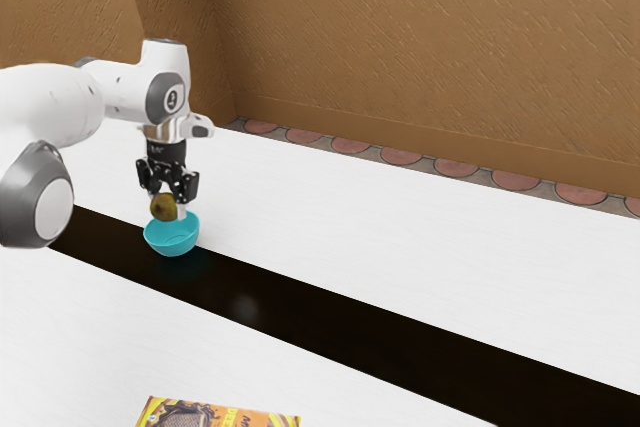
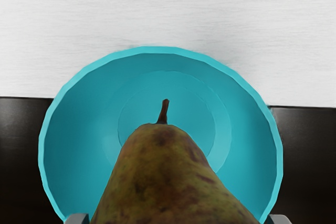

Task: Place the pear in the bowl.

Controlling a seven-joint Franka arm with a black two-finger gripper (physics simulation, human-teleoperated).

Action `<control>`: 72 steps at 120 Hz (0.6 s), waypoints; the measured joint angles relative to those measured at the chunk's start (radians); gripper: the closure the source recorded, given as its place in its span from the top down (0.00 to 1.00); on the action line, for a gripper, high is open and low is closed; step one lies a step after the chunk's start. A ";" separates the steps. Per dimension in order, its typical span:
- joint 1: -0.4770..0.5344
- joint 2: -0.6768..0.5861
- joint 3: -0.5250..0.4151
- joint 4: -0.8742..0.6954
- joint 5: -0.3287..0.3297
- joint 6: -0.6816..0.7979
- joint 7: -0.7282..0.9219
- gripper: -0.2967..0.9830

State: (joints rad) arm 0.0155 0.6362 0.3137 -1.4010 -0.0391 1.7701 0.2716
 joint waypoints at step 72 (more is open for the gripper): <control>0.030 0.084 -0.038 0.080 -0.003 0.010 0.076 0.58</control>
State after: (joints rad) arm 0.0452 0.7202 0.2760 -1.3213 -0.0419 1.7801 0.3481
